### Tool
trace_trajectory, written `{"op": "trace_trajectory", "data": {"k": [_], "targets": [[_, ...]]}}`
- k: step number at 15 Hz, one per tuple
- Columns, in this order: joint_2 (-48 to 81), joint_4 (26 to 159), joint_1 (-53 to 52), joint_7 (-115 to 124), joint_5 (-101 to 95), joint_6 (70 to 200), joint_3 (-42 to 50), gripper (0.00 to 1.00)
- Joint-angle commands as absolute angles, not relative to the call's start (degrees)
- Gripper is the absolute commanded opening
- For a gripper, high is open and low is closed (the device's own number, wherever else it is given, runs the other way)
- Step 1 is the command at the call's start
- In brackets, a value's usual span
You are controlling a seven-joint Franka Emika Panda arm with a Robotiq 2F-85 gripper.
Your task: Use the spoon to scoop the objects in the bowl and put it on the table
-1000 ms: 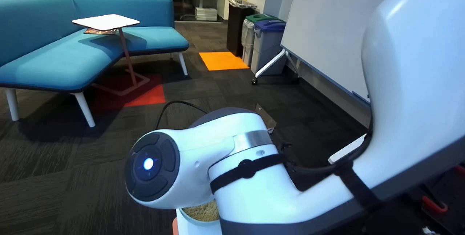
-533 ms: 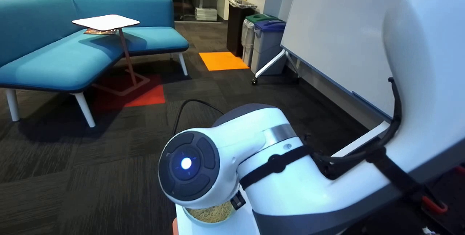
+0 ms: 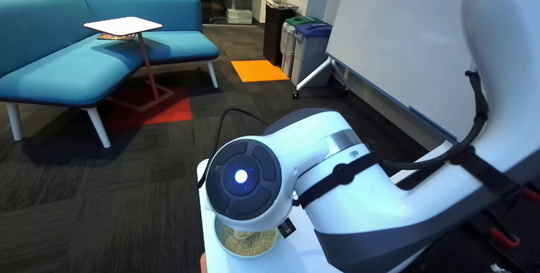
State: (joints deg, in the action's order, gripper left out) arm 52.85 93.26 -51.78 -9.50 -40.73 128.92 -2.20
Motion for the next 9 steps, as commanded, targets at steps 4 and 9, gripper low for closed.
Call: {"op": "trace_trajectory", "data": {"k": [4,9], "targets": [[47.88,99.64,-47.07,-8.02,-43.4,133.16,-5.82,0.03],[46.26,101.98,-43.72,-8.63,-42.59,137.43,-8.36,0.03]]}}
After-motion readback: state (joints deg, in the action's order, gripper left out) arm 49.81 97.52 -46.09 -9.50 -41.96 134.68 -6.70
